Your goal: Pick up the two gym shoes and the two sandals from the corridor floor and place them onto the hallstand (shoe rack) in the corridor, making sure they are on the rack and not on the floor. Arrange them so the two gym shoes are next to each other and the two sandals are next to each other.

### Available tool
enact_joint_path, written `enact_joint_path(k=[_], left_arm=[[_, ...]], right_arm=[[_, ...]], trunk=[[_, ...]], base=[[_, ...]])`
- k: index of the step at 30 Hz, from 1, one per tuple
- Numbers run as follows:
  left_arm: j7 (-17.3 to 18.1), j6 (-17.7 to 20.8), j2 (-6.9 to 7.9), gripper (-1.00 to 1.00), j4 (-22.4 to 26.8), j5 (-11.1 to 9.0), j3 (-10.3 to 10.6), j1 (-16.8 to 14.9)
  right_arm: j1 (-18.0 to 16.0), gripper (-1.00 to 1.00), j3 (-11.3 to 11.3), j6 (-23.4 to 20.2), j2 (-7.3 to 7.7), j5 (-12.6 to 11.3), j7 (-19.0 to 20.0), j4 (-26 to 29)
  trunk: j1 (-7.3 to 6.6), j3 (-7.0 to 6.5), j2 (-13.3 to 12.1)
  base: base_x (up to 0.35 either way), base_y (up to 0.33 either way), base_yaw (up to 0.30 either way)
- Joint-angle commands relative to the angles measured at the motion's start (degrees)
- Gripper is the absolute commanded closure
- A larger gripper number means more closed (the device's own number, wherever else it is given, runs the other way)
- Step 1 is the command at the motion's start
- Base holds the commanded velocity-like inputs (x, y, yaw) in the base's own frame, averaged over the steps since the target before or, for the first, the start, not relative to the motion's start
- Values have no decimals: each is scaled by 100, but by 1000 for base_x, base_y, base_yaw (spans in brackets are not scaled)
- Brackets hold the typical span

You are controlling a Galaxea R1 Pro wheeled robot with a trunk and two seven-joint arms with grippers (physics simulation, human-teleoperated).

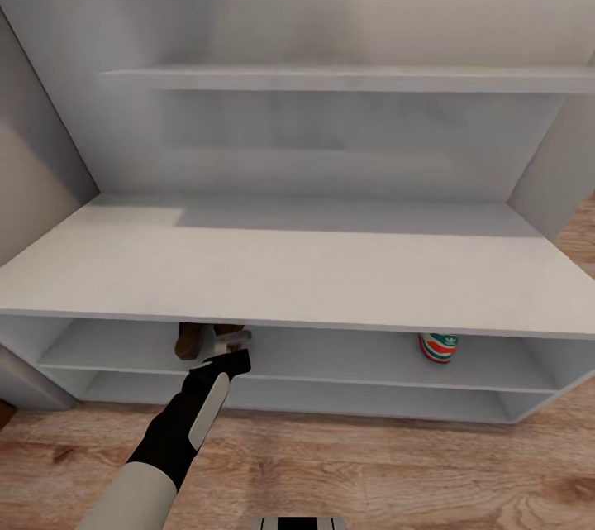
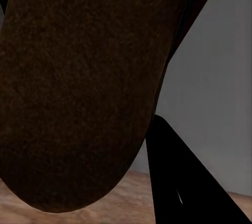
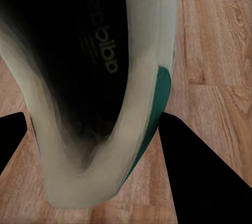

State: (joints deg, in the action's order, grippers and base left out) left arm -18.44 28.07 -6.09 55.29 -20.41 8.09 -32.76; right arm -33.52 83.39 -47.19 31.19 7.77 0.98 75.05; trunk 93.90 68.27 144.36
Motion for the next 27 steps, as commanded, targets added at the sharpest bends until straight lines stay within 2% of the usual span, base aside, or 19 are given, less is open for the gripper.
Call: enact_joint_path(k=[1, 27], left_arm=[[-37, 23, 3, 100, 8, -42, 11, -2], [-33, 15, 3, 100, 8, -42, 11, -2]], right_arm=[[-6, 100, 2, -27, 2, 23, 0, 5], [-7, 100, 2, -27, 2, 23, 0, 4]], trunk=[[-1, 5, 2], [-1, 5, 2]], base=[[1, 96, 0], [18, 13, 0]])
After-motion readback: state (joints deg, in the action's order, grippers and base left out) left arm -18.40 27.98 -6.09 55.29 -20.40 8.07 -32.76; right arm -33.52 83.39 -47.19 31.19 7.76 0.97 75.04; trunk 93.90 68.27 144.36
